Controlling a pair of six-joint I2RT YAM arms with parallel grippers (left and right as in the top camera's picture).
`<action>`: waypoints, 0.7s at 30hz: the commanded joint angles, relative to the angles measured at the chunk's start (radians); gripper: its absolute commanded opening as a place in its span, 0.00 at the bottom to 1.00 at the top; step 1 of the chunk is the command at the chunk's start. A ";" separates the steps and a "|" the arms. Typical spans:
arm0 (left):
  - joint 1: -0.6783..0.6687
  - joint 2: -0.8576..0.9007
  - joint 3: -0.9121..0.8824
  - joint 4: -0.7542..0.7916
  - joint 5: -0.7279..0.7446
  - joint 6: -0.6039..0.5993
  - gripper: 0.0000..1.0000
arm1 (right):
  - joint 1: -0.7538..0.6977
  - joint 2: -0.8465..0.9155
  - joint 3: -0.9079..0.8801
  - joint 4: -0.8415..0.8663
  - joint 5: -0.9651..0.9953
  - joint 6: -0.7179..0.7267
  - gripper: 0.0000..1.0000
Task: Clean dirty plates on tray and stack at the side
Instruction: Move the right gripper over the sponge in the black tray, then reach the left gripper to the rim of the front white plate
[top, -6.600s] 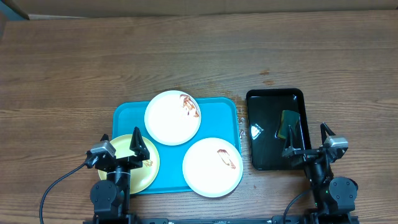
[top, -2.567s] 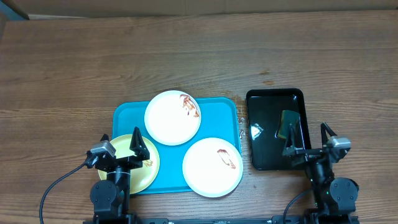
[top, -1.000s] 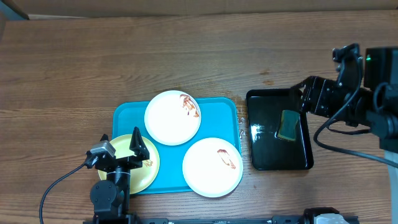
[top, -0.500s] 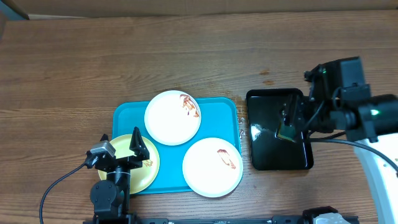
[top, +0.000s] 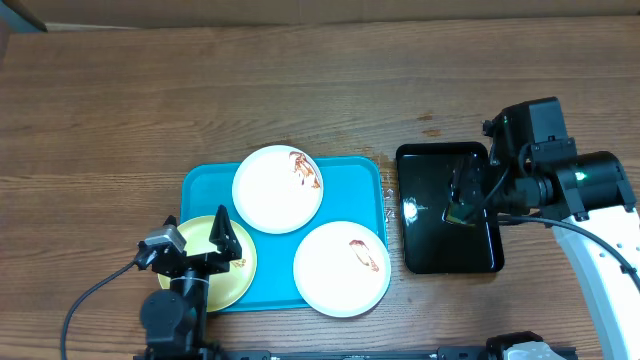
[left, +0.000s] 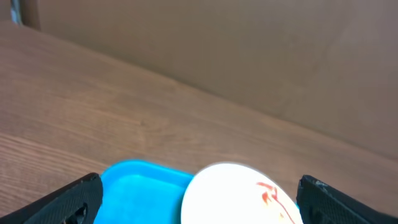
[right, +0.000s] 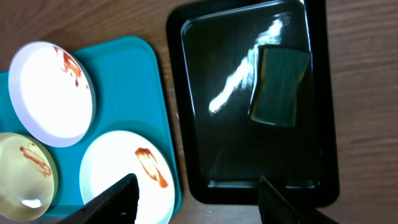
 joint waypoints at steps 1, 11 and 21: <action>-0.007 0.048 0.229 -0.071 0.045 0.008 1.00 | 0.006 -0.004 -0.007 -0.015 0.016 0.006 0.65; -0.007 0.713 1.175 -0.962 0.453 0.142 1.00 | 0.006 -0.004 -0.007 -0.032 0.017 0.006 0.71; -0.035 1.173 1.556 -1.504 0.468 0.193 0.58 | 0.006 -0.004 -0.008 -0.061 0.016 0.006 0.73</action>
